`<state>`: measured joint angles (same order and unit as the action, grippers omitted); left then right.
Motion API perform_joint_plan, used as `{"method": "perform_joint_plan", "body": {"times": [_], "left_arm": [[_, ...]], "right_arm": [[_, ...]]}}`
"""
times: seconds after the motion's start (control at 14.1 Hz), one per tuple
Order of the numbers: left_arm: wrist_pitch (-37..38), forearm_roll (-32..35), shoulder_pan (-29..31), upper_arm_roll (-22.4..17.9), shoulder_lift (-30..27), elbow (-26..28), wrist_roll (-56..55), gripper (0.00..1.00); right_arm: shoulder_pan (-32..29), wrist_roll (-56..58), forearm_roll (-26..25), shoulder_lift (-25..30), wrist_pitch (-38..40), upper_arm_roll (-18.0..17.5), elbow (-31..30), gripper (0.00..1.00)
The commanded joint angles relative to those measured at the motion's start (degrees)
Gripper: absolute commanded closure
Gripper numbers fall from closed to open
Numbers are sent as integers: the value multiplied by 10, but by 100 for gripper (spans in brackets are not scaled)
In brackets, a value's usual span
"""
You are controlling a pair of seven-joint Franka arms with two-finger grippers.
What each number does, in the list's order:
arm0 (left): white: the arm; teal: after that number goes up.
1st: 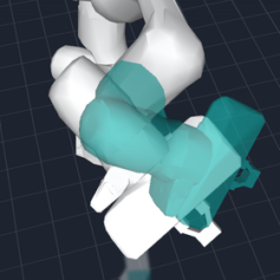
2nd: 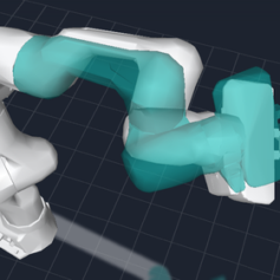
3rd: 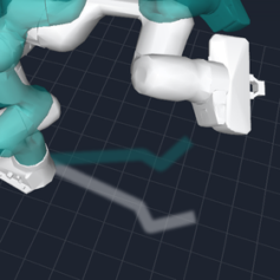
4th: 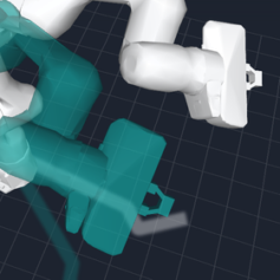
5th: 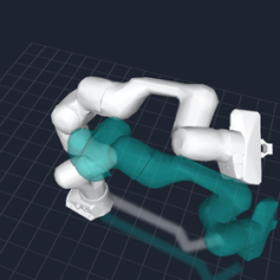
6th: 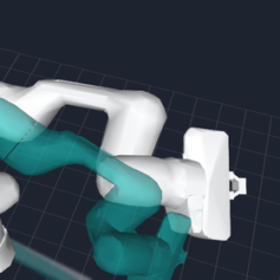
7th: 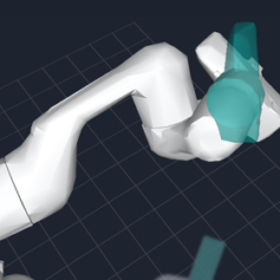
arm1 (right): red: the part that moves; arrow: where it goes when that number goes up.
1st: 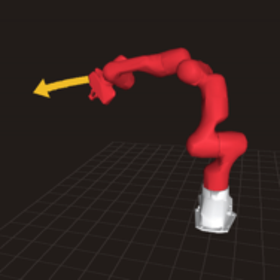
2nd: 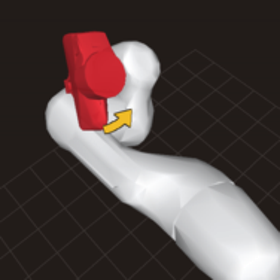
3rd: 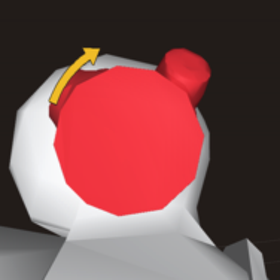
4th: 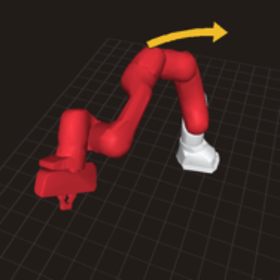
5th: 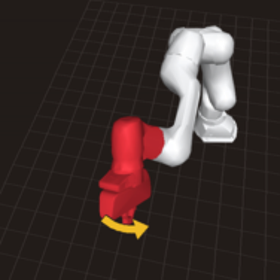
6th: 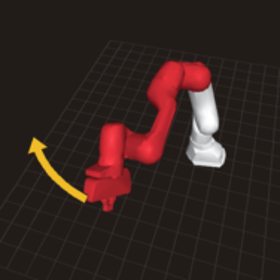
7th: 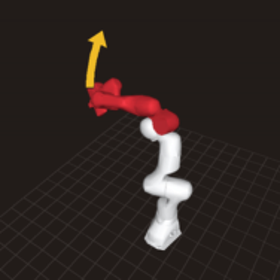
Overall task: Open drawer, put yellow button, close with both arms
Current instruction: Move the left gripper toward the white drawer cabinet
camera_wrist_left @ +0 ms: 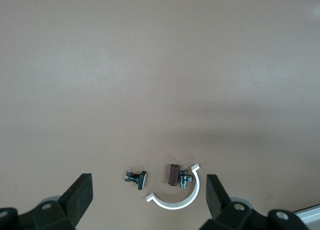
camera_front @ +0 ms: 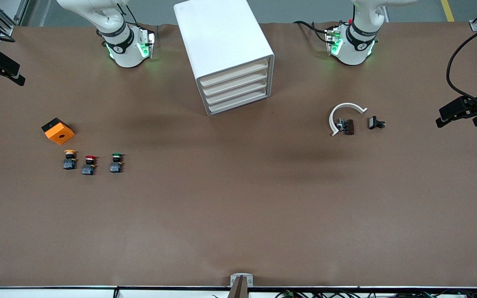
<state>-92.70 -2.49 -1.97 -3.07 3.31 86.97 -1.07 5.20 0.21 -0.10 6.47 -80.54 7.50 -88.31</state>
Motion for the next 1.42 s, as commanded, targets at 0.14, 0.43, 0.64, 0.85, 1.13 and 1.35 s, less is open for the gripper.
{"method": "perform_joint_plan", "body": {"times": [0.14,0.43,0.64,0.85,1.13,1.35], "left_arm": [[15,4,5,3,4,-15,4,0],[16,-1,8,3,5,-15,0,0],[16,-3,6,1,22,-15,-4,0],[12,-11,-1,3,66,-16,-41,0],[-13,-56,-15,3,123,-18,-114,0],[-58,-58,-49,3,158,-17,-229,0]], "right_arm": [[-3,12,0,4,9,1,-2,0],[-1,14,-2,4,8,1,-3,0],[-3,10,-4,4,4,1,-5,0],[-4,10,-3,4,1,1,-5,0],[-33,15,-1,4,-5,-12,-6,0],[-54,15,-1,4,-8,-33,-6,0]]}}
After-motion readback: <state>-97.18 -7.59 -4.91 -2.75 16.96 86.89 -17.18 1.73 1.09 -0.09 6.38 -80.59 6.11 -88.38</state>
